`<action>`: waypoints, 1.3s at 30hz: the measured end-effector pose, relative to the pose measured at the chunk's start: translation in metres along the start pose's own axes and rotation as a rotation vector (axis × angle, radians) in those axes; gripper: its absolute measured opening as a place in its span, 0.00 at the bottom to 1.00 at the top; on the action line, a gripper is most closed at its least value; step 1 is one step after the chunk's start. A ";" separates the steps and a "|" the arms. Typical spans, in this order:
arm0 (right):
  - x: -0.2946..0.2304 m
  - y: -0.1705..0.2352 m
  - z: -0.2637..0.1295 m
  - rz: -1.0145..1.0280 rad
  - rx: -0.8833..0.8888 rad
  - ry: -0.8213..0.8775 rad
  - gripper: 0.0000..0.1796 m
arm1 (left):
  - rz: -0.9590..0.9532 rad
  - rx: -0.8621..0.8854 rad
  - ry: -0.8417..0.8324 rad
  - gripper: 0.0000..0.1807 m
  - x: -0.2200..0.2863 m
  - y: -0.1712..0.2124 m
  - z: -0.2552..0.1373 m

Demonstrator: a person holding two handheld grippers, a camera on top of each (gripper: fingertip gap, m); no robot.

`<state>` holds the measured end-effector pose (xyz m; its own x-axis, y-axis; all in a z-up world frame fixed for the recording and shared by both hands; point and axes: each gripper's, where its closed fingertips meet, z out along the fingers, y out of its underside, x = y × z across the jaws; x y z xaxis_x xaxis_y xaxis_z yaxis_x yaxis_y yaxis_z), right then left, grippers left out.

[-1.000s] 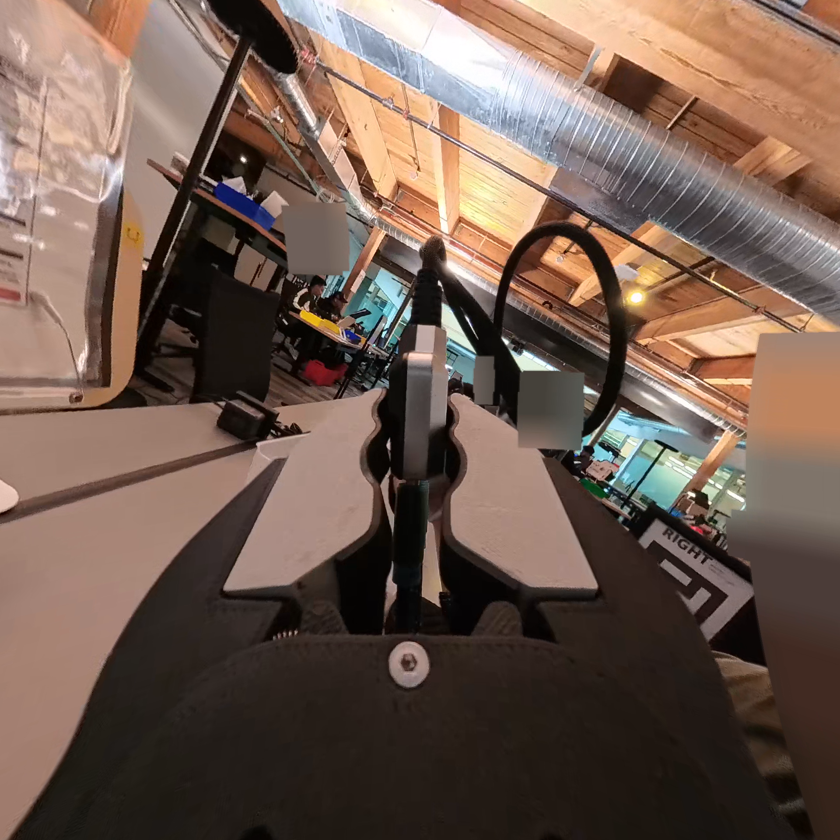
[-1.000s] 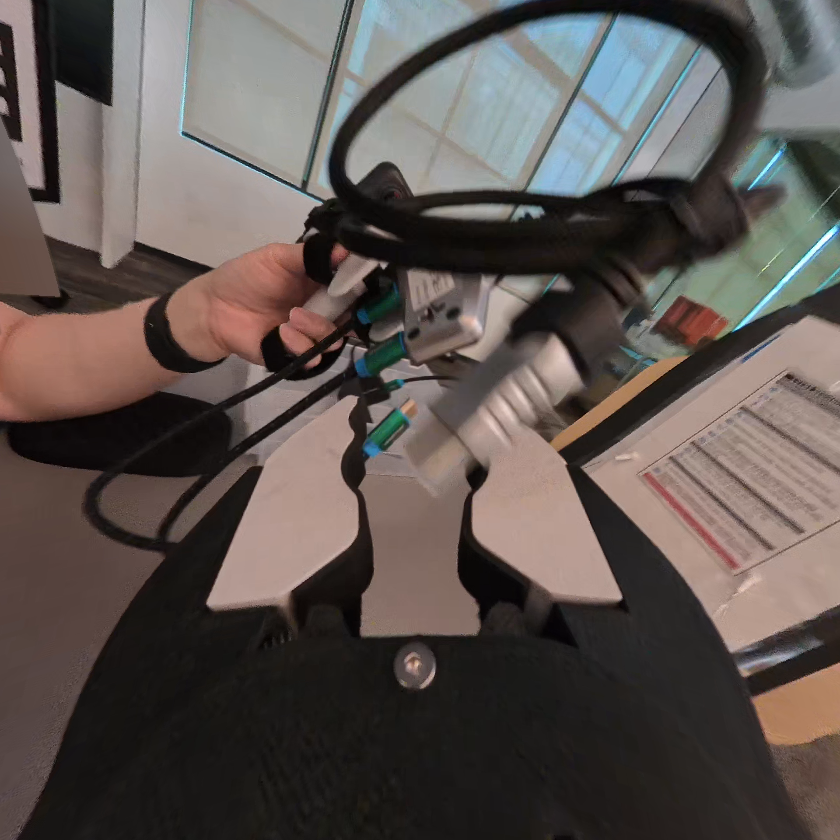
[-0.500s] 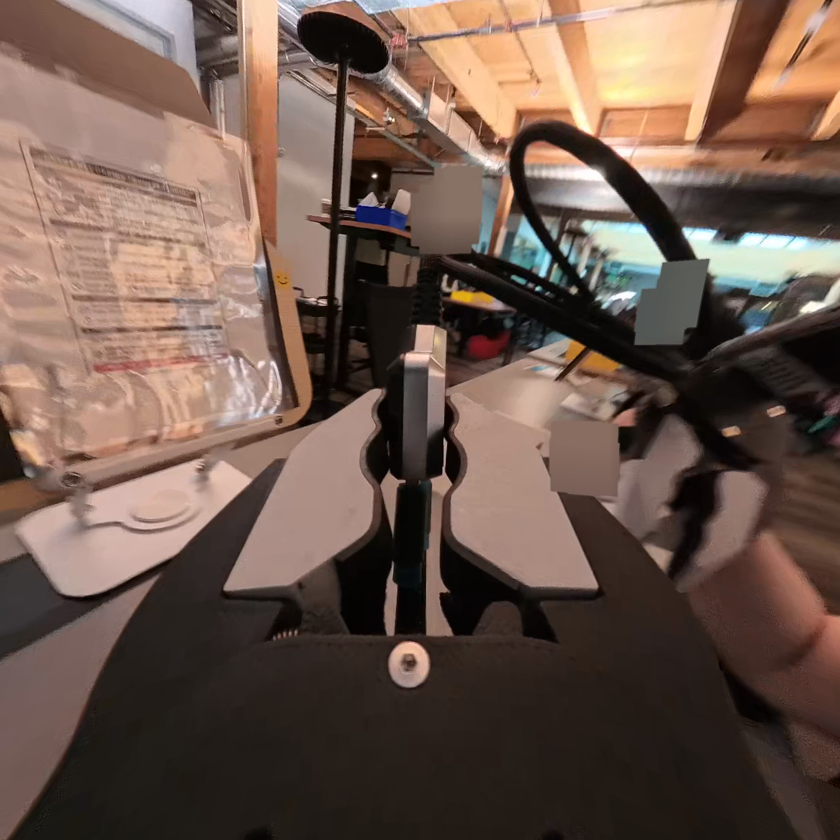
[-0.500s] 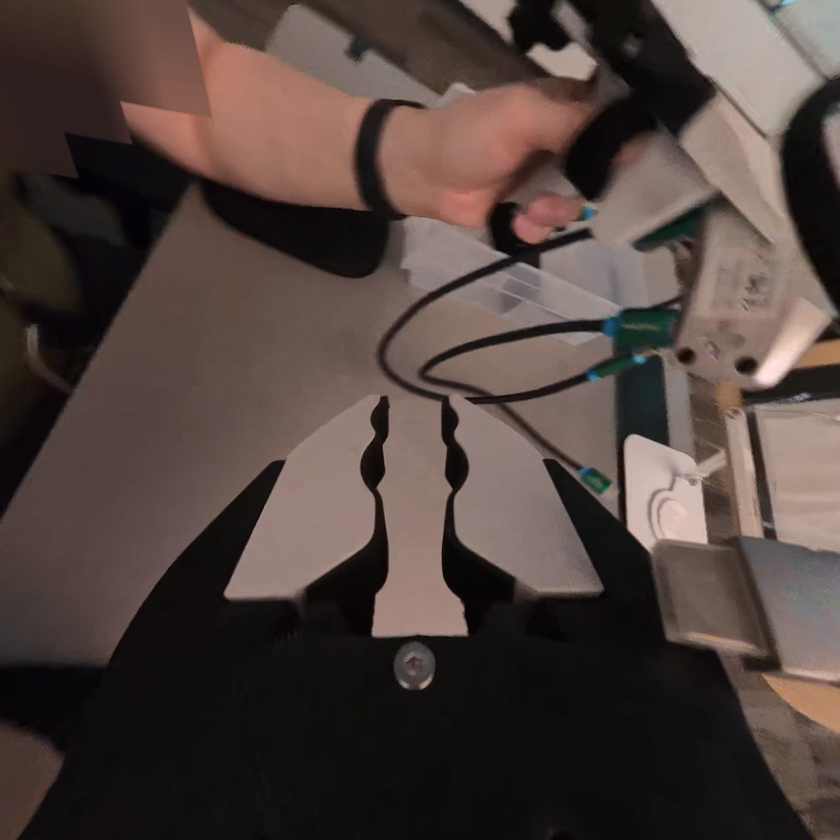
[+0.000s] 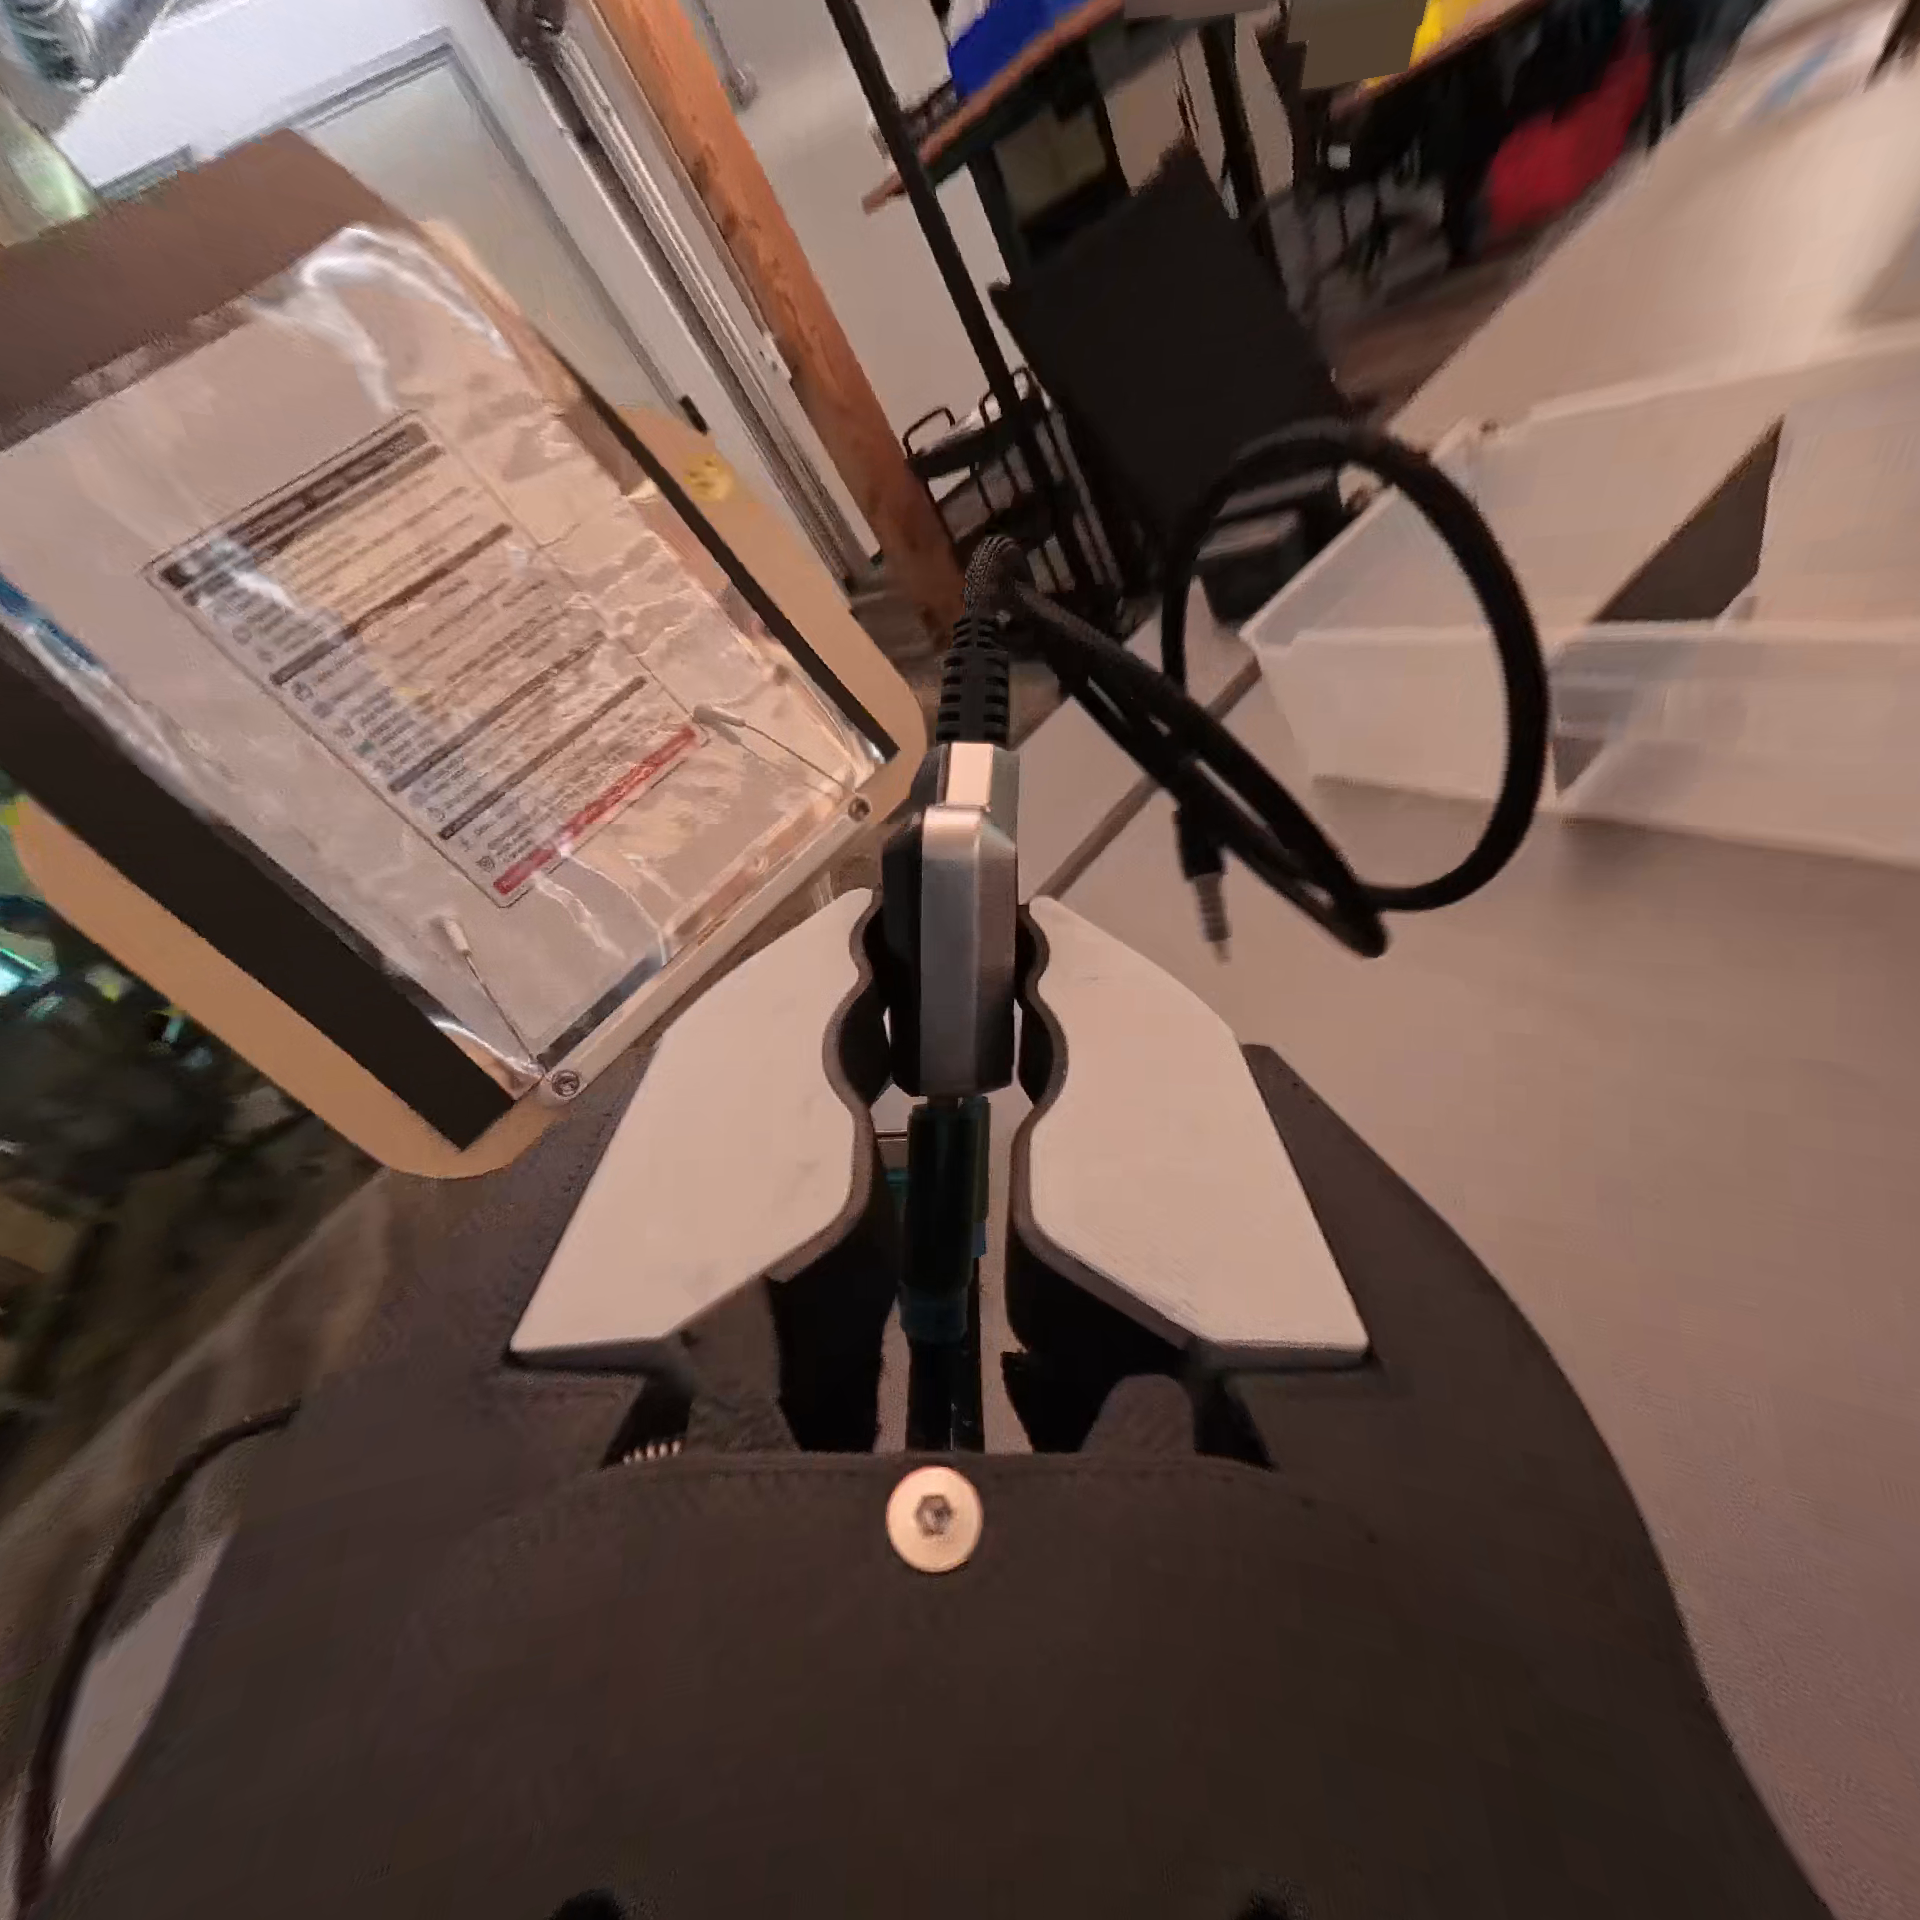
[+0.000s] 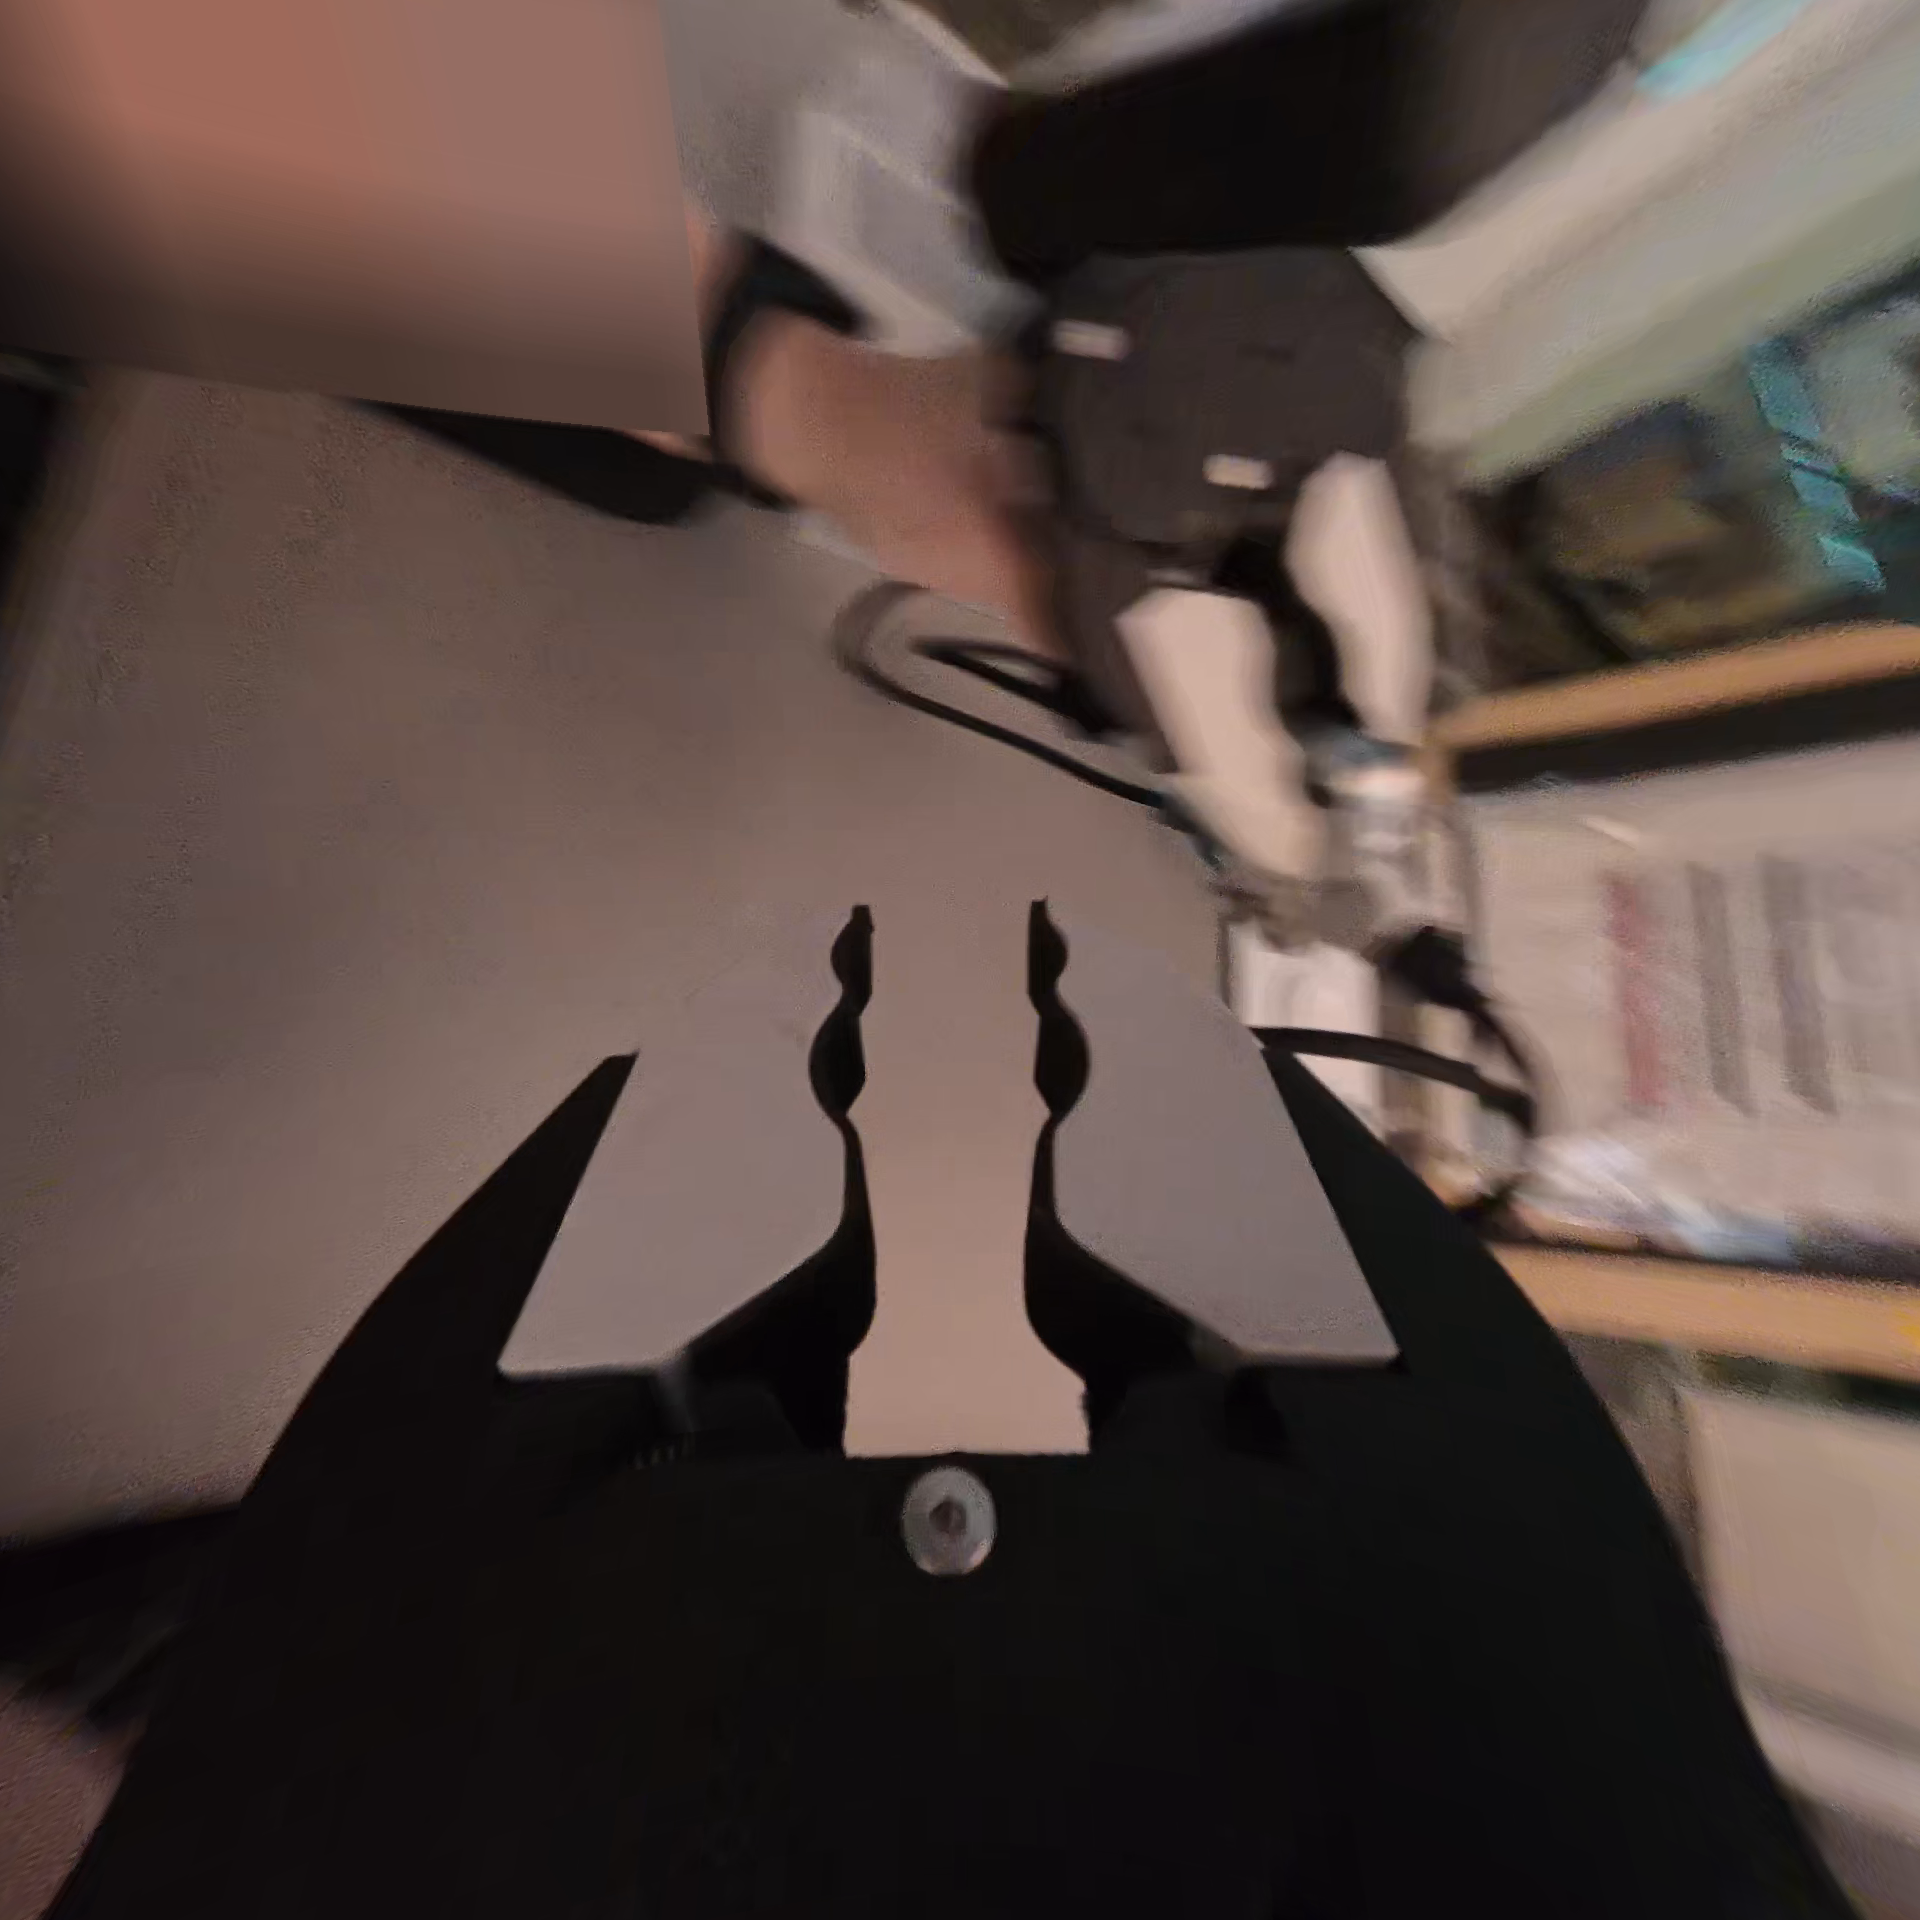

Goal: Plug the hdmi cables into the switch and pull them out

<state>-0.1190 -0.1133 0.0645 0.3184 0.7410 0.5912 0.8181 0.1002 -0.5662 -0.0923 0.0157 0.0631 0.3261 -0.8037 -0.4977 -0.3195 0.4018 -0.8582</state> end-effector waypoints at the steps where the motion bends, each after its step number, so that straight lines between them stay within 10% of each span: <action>1: 0.025 0.011 0.006 0.011 -0.043 0.118 0.21 | 0.044 -0.017 0.004 0.11 0.008 0.002 0.003; 8: 0.074 0.076 0.057 -0.163 -0.221 0.322 0.33 | 0.257 -0.084 0.104 0.11 0.055 0.014 0.016; 15: 0.051 0.105 0.075 -0.224 -0.278 0.147 0.14 | 0.395 -0.091 0.163 0.11 0.085 0.024 0.021; 25: 0.043 0.108 0.078 -0.201 -0.301 0.078 0.13 | 0.514 -0.035 0.178 0.11 0.092 0.013 0.011; 33: 0.076 0.116 0.055 -0.033 -0.215 0.207 0.13 | 0.339 0.222 -0.027 0.30 0.047 -0.060 -0.032; 39: 0.115 0.121 0.026 0.169 0.076 0.368 0.13 | -0.033 0.474 0.269 0.21 0.048 -0.108 -0.086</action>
<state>0.0044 0.0015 0.0490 0.6066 0.4660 0.6441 0.7063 0.0558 -0.7057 -0.1188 -0.1040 0.1423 0.0698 -0.8781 -0.4733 0.1431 0.4783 -0.8664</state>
